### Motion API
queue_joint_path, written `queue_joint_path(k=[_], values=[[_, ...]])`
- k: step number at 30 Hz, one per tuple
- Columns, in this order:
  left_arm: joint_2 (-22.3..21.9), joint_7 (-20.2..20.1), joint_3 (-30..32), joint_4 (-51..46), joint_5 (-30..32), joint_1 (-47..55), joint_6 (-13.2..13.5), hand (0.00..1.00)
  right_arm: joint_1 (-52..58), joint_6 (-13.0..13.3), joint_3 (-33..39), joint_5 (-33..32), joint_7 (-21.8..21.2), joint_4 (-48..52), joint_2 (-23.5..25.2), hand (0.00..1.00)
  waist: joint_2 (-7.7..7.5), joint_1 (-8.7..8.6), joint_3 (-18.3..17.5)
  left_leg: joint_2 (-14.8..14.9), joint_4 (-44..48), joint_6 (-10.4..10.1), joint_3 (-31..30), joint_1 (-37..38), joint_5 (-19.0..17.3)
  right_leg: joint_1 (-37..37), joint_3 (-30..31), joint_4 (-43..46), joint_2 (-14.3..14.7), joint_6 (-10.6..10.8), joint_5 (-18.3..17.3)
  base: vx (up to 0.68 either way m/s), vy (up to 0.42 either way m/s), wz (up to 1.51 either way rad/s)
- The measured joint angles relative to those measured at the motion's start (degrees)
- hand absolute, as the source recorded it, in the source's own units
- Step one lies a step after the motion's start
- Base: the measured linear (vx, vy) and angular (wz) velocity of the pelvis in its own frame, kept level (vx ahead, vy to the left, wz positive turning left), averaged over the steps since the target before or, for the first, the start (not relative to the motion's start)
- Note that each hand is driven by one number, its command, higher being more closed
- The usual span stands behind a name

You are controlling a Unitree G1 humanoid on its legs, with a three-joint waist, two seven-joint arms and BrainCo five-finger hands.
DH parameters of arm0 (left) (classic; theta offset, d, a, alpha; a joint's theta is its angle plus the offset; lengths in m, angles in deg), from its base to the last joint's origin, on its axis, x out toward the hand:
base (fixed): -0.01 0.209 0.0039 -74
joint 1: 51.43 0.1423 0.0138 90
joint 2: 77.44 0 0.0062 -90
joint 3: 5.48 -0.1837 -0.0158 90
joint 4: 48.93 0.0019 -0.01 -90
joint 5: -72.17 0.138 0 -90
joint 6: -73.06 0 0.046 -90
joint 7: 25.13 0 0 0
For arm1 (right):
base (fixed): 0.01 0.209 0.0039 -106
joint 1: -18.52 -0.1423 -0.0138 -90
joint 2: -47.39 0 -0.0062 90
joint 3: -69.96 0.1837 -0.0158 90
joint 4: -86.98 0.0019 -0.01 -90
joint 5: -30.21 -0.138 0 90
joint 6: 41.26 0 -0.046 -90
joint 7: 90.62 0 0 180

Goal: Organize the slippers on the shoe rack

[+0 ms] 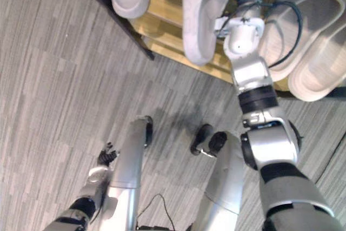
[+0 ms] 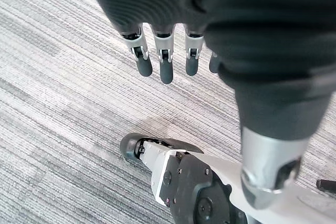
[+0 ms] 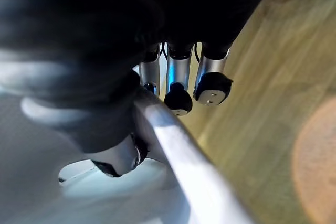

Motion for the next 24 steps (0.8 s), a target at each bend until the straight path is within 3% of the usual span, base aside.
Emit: queue_joint_path(k=[4, 5, 12, 24], values=[[0.1, 0.1, -0.7, 0.0, -0.7, -0.1, 0.6, 0.00, -3.0, -0.6, 3.5, 0.8, 0.9, -4.1, 2.1, 1.00, 0.11, 0.22, -0.1, 0.0, -0.1, -0.5, -0.5, -0.3, 0.3, -0.2, -0.5, 0.3, -0.1, -0.7, -0.3, 0.01, -0.006, 0.05], [0.2, 0.3, -1.0, 0.0, -1.1, -0.1, 0.6, 0.00, -3.6, -1.0, 4.9, 0.8, 1.4, -5.1, 2.6, 0.00, 0.17, 0.29, -0.2, -0.1, -0.3, -0.7, -0.7, -0.4, 0.4, -0.2, -0.7, 0.3, -0.1, -0.8, -0.4, 0.00, -0.012, 0.07], [0.2, 1.6, -2.2, 0.6, -1.7, -0.4, 0.7, 0.00, -5.3, -3.0, 10.7, 2.1, 4.5, -10.0, 4.6, 0.00, 0.14, 0.58, -0.7, -0.5, -1.3, -2.0, -1.5, -0.4, 1.2, -0.2, -1.5, 0.4, -0.6, -1.3, -0.7, 0.00, -0.009, 0.06], [-0.1, 2.6, 0.7, 3.4, -2.7, -0.6, 0.6, 0.00, -5.6, -3.0, 8.1, 0.2, 6.0, -6.3, 9.5, 0.00, 0.08, 0.14, -1.0, 1.3, -4.8, -3.2, -0.9, 2.4, 2.2, 1.4, -1.8, -2.4, 1.1, -2.9, 0.3, 0.01, -0.012, -0.06]])
